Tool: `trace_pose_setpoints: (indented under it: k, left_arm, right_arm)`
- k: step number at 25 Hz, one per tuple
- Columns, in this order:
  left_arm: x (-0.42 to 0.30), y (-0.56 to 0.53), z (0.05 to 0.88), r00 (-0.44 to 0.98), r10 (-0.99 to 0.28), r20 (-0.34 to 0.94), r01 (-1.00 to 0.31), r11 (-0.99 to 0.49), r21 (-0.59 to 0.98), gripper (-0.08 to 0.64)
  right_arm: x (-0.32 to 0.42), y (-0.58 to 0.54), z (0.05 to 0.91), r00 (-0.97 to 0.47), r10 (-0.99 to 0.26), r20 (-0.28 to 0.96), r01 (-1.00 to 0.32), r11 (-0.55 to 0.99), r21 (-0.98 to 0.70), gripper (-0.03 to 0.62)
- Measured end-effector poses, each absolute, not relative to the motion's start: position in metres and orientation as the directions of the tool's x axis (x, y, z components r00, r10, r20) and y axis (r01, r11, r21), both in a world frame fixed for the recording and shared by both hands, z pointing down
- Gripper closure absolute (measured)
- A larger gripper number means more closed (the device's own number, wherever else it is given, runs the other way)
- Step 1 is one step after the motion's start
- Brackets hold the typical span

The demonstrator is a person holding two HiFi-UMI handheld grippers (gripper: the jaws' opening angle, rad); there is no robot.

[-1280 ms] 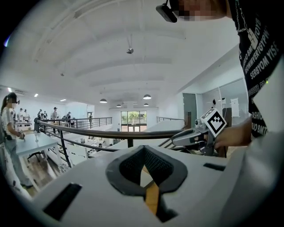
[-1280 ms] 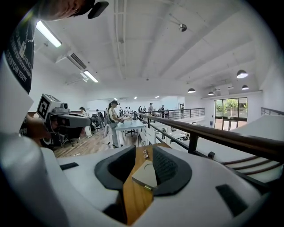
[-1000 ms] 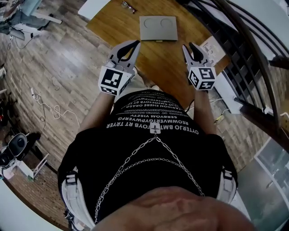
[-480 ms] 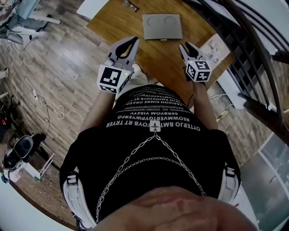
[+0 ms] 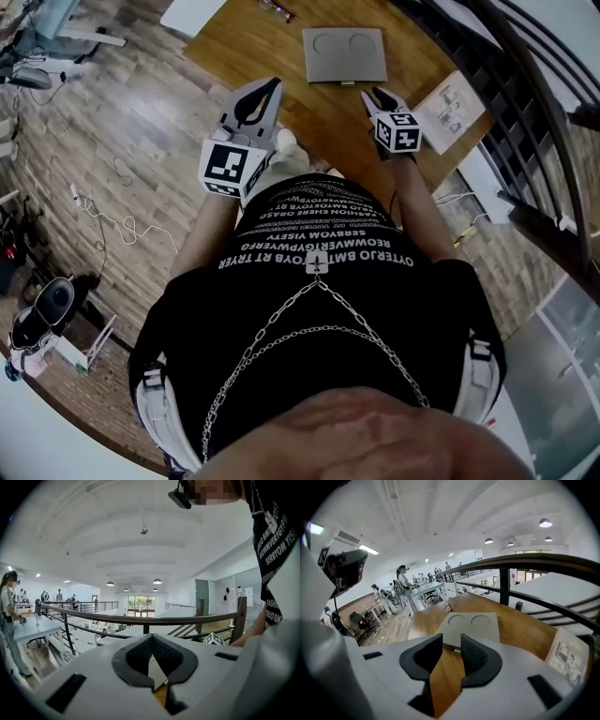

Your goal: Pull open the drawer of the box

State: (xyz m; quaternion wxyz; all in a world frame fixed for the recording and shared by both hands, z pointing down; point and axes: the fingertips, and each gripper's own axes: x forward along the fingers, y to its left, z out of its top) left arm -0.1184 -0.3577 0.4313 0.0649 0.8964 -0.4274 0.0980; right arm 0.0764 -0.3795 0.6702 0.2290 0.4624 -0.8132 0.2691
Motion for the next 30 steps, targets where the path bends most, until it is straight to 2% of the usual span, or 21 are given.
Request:
trace_pose_setpoints:
  k: [3, 14, 30]
  left_arm:
    - [-0.126, -0.362, 0.442, 0.61, -0.751, 0.253, -0.781, -0.623, 0.035, 0.554]
    - [-0.136, -0.365, 0.445, 0.612, -0.742, 0.274, -0.776, -0.63, 0.028, 0.554]
    - [-0.163, -0.375, 0.459, 0.593, -0.742, 0.312, -0.788, -0.615, 0.036, 0.554]
  right_arm:
    - [0.069, -0.387, 0.699, -0.447, -0.6, 0.663, -0.876, 0.443, -0.189, 0.481]
    - [0.053, -0.389, 0.772, -0.422, -0.482, 0.767, -0.885, 0.402, -0.235, 0.454]
    - [0.049, -0.414, 0.82, -0.357, -0.431, 0.829, -0.927, 0.276, -0.256, 0.407]
